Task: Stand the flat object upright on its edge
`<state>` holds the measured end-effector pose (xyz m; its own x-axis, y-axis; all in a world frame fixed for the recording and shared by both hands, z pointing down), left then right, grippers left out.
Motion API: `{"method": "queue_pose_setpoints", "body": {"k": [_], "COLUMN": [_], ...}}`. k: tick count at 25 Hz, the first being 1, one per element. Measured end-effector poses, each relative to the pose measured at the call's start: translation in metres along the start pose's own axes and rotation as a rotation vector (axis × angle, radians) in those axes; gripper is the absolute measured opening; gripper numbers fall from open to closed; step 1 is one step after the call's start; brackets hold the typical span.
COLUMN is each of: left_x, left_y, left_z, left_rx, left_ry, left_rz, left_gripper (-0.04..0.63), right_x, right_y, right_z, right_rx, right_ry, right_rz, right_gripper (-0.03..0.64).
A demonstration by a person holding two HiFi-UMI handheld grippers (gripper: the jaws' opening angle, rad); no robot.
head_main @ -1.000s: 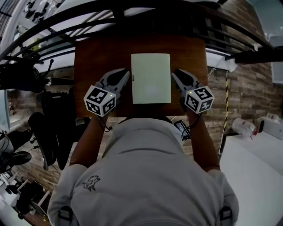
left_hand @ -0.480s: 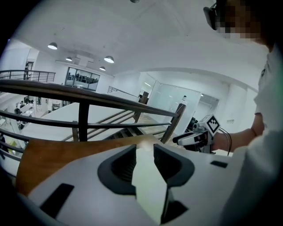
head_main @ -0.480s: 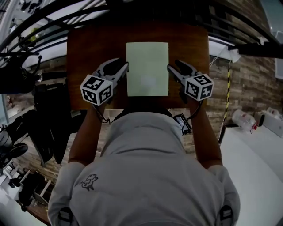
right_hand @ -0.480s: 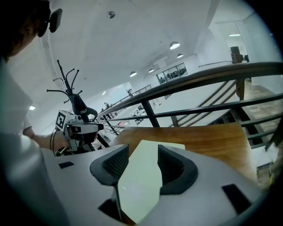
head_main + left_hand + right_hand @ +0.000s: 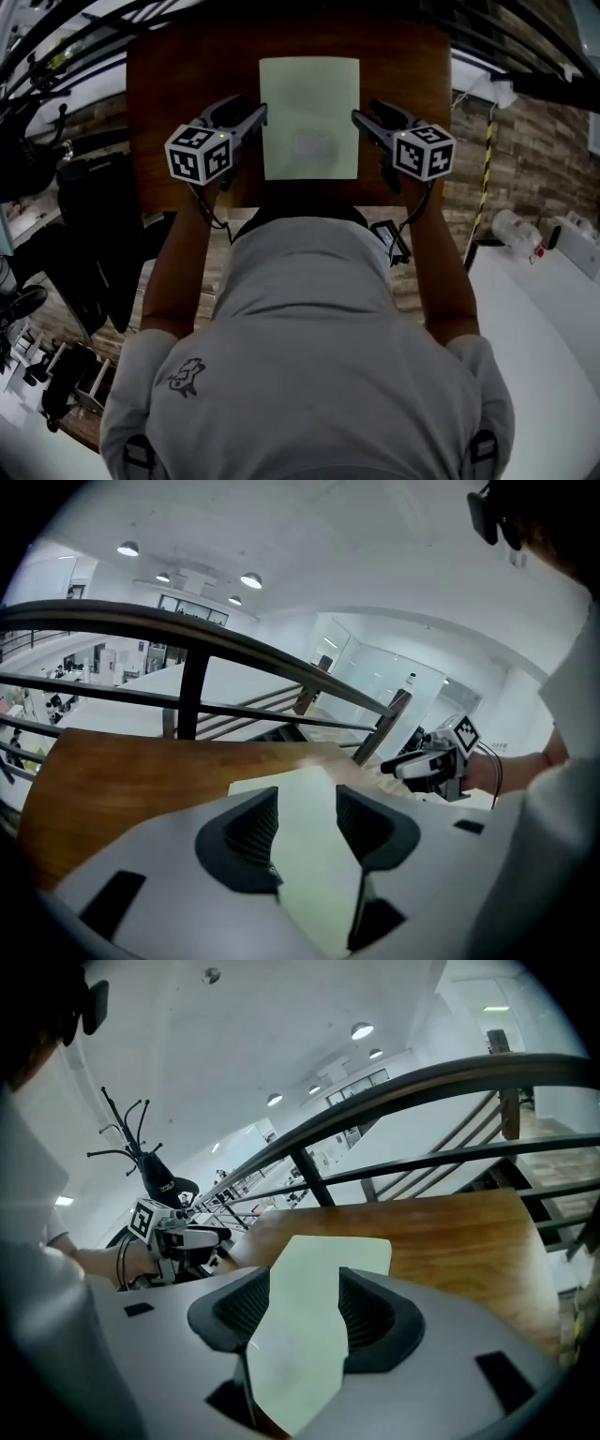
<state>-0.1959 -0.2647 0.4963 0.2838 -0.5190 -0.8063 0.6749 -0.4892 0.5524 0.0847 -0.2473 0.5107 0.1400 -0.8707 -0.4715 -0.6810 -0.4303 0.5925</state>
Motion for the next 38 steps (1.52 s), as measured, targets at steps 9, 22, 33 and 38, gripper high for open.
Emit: {"method": "queue_pose_setpoints", "body": {"k": [9, 22, 33, 38], "left_x": [-0.032, -0.085, -0.105, -0.108], "left_y": [0.023, 0.055, 0.073, 0.078], "left_z": [0.023, 0.043, 0.043, 0.041], "left_rx": [0.012, 0.001, -0.021, -0.026], "left_ry": [-0.066, -0.174, -0.212, -0.219], "left_rz": [0.072, 0.189, 0.23, 0.241], "left_gripper": [0.217, 0.254, 0.263, 0.265], "right_x": [-0.015, -0.033, -0.027, -0.026], "right_y": [0.033, 0.073, 0.075, 0.08], "right_z": [-0.036, -0.069, -0.072, -0.078], "right_rx": [-0.009, -0.026, -0.032, -0.042], "right_ry": [0.095, 0.173, 0.172, 0.173], "right_rz": [0.094, 0.181, 0.185, 0.197], "right_gripper": [0.221, 0.225, 0.225, 0.227]}}
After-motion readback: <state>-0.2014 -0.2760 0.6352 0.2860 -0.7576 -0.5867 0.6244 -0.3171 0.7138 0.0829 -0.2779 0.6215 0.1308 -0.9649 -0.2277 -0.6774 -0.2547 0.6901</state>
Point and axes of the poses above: the fingertips, and each gripper's own axes: y forward along the fingers, z to its left, x out of its top, the point moved 6 cm from there along -y, backward along the fingers, and after that the axes turned 15 degrees about y, right-handed, at the moved point
